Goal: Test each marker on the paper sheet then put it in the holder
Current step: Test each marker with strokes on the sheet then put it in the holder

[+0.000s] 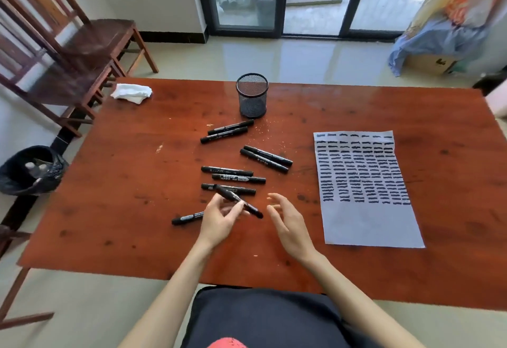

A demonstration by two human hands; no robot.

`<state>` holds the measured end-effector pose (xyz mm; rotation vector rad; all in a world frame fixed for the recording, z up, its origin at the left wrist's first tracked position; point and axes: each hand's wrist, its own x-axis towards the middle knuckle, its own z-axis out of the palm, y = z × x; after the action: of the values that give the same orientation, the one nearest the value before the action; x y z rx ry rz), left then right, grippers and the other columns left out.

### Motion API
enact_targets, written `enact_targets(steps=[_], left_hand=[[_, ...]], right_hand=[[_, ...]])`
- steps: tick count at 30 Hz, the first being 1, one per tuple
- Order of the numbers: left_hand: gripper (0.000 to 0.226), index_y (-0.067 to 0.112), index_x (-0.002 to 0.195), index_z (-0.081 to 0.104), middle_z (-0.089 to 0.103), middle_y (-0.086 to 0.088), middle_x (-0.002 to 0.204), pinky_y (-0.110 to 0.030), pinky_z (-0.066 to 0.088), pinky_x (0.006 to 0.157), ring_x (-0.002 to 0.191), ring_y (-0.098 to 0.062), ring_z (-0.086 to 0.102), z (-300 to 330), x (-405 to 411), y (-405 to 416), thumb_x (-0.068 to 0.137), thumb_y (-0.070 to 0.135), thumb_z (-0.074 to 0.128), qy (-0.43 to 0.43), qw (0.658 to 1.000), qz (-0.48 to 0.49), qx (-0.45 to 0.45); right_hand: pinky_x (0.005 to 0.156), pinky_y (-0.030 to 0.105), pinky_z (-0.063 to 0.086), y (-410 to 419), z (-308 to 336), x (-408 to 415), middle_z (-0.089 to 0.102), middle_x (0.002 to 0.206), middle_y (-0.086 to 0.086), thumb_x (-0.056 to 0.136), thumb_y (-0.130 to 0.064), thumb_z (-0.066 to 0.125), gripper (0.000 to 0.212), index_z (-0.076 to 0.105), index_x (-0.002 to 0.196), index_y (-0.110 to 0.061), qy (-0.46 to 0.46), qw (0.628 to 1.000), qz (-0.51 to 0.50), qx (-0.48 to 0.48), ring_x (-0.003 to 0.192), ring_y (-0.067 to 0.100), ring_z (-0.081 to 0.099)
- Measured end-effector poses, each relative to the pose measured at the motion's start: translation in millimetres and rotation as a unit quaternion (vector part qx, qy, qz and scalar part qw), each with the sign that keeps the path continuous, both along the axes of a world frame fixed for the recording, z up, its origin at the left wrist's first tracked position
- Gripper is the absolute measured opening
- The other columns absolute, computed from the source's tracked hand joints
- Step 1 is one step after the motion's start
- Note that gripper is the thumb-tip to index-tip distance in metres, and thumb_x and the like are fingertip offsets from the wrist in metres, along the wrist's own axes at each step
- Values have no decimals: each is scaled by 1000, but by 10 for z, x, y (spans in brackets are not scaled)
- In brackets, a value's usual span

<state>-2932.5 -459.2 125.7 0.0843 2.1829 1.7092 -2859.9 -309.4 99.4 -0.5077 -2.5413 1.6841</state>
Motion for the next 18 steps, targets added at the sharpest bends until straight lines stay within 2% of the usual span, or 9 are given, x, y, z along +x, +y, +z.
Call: enact_targets(steps=[2,4,6,8,11,13,15,17,18], left_hand=[[14,9,82,54,66,-8,75,-23,55,65,66,-16,69,119,-50,113,86,-4,54,-127,978,-3,163],[11,9,82,55,67,-7,76,-24,55,69,71,-18,69,192,-84,144,84,-2,55,-163,962,-49,214],[7,8,85,60,69,-8,80,-26,56,73,77,-19,69,234,-119,122,79,5,61,-165,956,-83,226],[16,8,91,64,70,-8,82,-26,56,73,78,-20,68,244,-153,96,76,13,62,-170,954,-112,218],[15,13,94,68,69,-7,79,-24,54,61,64,-13,61,272,-171,115,82,15,58,-152,957,-178,170],[18,14,96,67,66,-6,72,-20,47,49,54,-11,53,304,-165,165,90,11,50,-167,953,-196,160],[24,12,103,64,64,-4,70,-19,43,44,52,-9,50,335,-167,247,94,9,42,-190,945,-223,147],[25,15,111,61,64,-1,73,-18,43,46,55,-7,51,339,-159,357,95,7,43,-150,937,-304,86],[25,15,114,59,65,1,75,-18,43,48,57,-6,52,331,-139,429,94,6,46,-118,927,-353,50]], right_hand=[[81,22,50,-55,70,10,65,105,1,93,-30,50,32,51,122,-16,0,990,-10,-140,86,11,66],[66,25,54,-50,152,8,67,90,7,87,-33,51,32,53,112,-13,27,960,-76,-267,71,17,68],[59,22,53,23,241,3,68,76,7,83,-31,53,26,56,100,-10,59,936,-139,-319,62,16,66],[58,22,53,138,298,6,69,68,4,82,-28,55,22,58,93,-9,75,933,-162,-313,60,16,66],[58,24,54,272,356,17,69,65,3,81,-28,56,22,59,90,-8,87,939,-176,-282,59,18,66],[58,23,54,326,397,23,68,67,3,82,-29,55,21,59,88,-9,88,944,-193,-252,60,18,67],[63,25,54,404,430,42,67,74,6,85,-27,54,17,60,88,-11,99,944,-215,-228,67,19,68],[68,28,55,491,492,84,66,82,8,91,-19,50,11,58,91,-11,117,930,-247,-246,76,18,68],[69,28,55,528,525,111,67,84,8,93,-15,47,9,56,93,-11,132,911,-263,-289,78,17,68]])
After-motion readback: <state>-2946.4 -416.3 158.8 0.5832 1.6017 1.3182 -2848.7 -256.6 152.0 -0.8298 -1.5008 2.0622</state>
